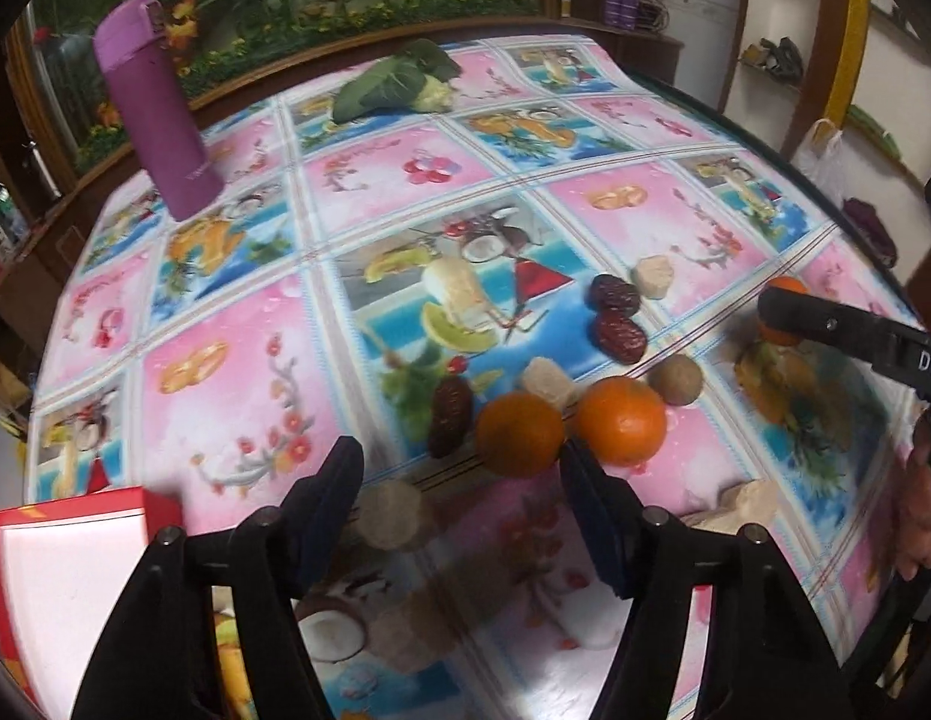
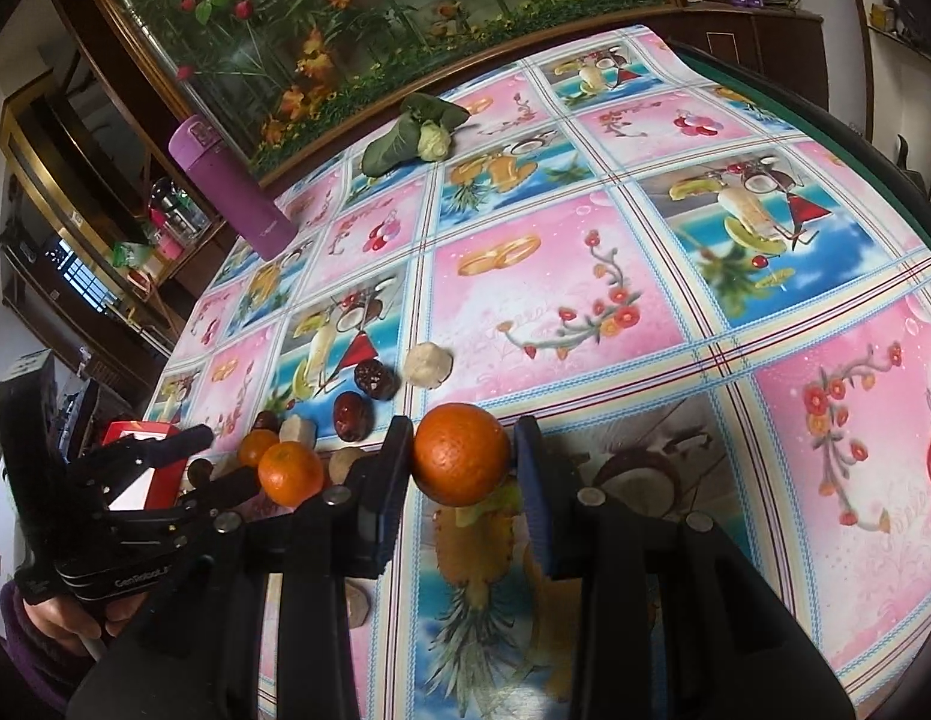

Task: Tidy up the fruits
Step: 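Grasp an orange with the right gripper while the left gripper grasps another orange, then carry both oranges to the white tray and open both grippers to release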

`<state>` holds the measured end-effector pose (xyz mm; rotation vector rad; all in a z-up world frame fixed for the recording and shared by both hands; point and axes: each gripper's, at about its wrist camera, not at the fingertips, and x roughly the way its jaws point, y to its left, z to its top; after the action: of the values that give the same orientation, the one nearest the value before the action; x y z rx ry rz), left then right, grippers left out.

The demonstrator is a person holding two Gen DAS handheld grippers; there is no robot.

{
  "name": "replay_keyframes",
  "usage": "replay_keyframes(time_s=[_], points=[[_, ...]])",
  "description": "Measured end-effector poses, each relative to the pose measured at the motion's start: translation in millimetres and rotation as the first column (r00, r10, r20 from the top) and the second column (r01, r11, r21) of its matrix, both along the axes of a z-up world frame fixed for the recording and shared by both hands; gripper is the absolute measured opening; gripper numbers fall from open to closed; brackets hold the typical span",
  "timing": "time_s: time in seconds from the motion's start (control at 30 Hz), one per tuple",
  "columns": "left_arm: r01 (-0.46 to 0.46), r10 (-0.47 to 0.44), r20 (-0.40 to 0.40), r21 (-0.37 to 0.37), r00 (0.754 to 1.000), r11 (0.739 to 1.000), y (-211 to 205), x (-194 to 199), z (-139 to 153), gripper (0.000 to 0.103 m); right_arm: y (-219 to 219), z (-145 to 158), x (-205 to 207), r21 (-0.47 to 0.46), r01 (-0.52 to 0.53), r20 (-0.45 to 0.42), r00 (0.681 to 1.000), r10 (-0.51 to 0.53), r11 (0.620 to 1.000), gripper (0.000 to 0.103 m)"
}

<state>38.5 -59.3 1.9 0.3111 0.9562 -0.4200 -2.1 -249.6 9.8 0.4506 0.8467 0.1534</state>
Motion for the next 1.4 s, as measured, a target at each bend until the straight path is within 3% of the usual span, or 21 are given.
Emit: replay_keyframes(time_s=[0.13, 0.27, 0.43, 0.6, 0.83, 0.93, 1.1, 1.23, 1.4], points=[[0.02, -0.019, 0.005, -0.021, 1.0, 1.0, -3.5, 2.7, -1.0, 0.063, -1.4, 0.4, -1.1, 0.0, 0.007, 0.0, 1.0, -0.007, 1.0, 0.036], [0.036, -0.038, -0.022, -0.066, 0.999, 0.997, -4.5, 2.3, 0.5, 0.046, -2.2, 1.7, -2.3, -0.002, 0.009, 0.0, 1.0, -0.009, 1.0, 0.036], [0.076, -0.079, -0.024, -0.097, 0.997, 0.992, -5.0, -5.2, 3.2, 0.046, -2.9, 0.5, -1.8, 0.001, 0.015, 0.0, 1.0, -0.015, 1.0, 0.036], [0.062, -0.067, -0.066, -0.081, 0.996, 0.995, -0.4, 2.1, -8.6, 0.042, -3.5, 0.8, -1.9, -0.001, 0.017, 0.003, 1.0, -0.017, 1.0, 0.036], [0.047, -0.053, -0.067, -0.1, 0.996, 0.994, -4.0, 7.1, -9.6, 0.04, -3.2, 0.6, -1.8, 0.002, 0.015, 0.0, 1.0, -0.015, 1.0, 0.036], [0.039, -0.049, -0.074, -0.133, 0.996, 0.99, 0.0, 8.0, -8.8, 0.031, -2.0, 0.8, -2.3, 0.0, 0.012, 0.001, 1.0, -0.012, 1.0, 0.036], [-0.001, -0.007, -0.052, -0.155, 0.999, 0.988, 8.9, 4.1, -2.7, 0.03, 4.3, 2.1, -3.6, -0.018, -0.007, 0.015, 1.0, 0.008, 1.0, 0.036], [-0.047, 0.049, 0.006, -0.2, 0.999, 0.979, 28.5, -10.2, 19.8, 0.03, 12.7, 5.0, -5.8, -0.041, -0.024, 0.034, 0.999, 0.026, 0.999, 0.036], [-0.166, 0.194, 0.098, -0.24, 0.976, 0.956, 80.6, -46.5, 58.1, 0.03, 42.5, 13.3, -10.9, -0.022, -0.095, 0.044, 0.994, 0.096, 0.995, 0.036]])
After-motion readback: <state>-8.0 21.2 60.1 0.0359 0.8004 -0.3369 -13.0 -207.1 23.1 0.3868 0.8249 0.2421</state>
